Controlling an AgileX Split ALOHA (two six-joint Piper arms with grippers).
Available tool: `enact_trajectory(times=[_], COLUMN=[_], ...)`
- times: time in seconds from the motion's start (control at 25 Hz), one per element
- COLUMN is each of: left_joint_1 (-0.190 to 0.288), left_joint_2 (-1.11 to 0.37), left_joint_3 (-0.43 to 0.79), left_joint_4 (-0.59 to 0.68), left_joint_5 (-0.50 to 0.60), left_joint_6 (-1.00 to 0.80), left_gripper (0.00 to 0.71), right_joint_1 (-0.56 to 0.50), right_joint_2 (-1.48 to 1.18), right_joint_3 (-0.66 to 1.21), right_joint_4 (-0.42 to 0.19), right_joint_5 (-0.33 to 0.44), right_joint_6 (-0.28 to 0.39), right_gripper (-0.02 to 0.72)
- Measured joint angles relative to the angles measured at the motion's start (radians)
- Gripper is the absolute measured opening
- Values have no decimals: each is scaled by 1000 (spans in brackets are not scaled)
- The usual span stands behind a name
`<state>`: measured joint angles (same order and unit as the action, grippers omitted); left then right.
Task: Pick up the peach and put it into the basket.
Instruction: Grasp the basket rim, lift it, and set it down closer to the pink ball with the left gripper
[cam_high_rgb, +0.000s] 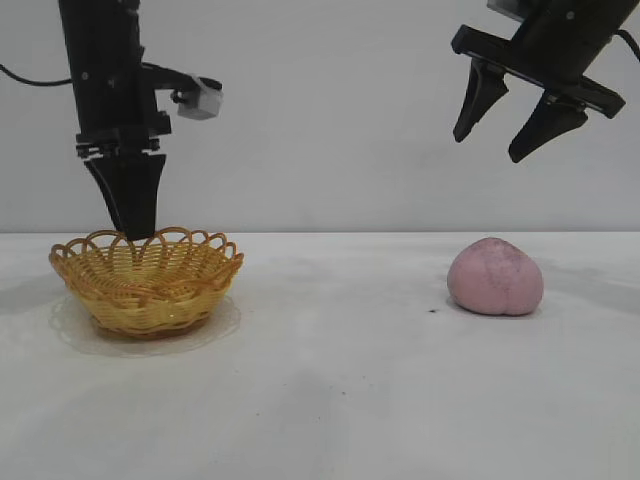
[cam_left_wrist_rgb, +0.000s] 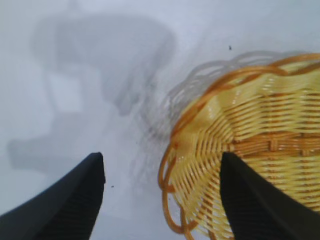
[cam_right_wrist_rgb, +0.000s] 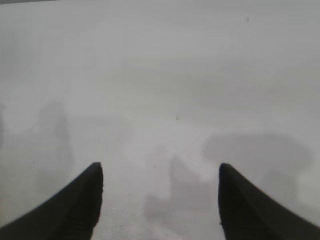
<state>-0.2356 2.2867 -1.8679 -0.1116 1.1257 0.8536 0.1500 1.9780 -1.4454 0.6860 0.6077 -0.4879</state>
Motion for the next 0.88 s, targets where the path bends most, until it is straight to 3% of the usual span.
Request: enact_trajectory(times=[0.08,0.16,0.24,0.4,0.44,0.56,0.88], left_joint_1=[0,0,0,0,0,6,58], left_joint_2=[15,18,18,18,18,18,-12], left_joint_3=[0,0,-2,-10,-16,-52,-78], left_joint_4=[0,0,0,-2,-7,-67,-224], left_joint_5=[-13,-19,-20,1,16,82,94], left_joint_6=[13,17,20,-6,-23,-113,-563], left_gripper=[285,139,60,68,0,0,0], right_joint_1=[0,0,0,0,0,-2,-2], right_joint_2=[0,0,0,0,0,0,0], right_joint_3=[0,0,0,0,0,0,0], right_joint_4=[0,0,0,0,0,0,0], right_joint_5=[0,0,0,-6,-8,-12,-12], right_joint_6=[0,-9,-15,-17,-18,-18,-22], right_gripper=[427,427,427,427,427,427,427])
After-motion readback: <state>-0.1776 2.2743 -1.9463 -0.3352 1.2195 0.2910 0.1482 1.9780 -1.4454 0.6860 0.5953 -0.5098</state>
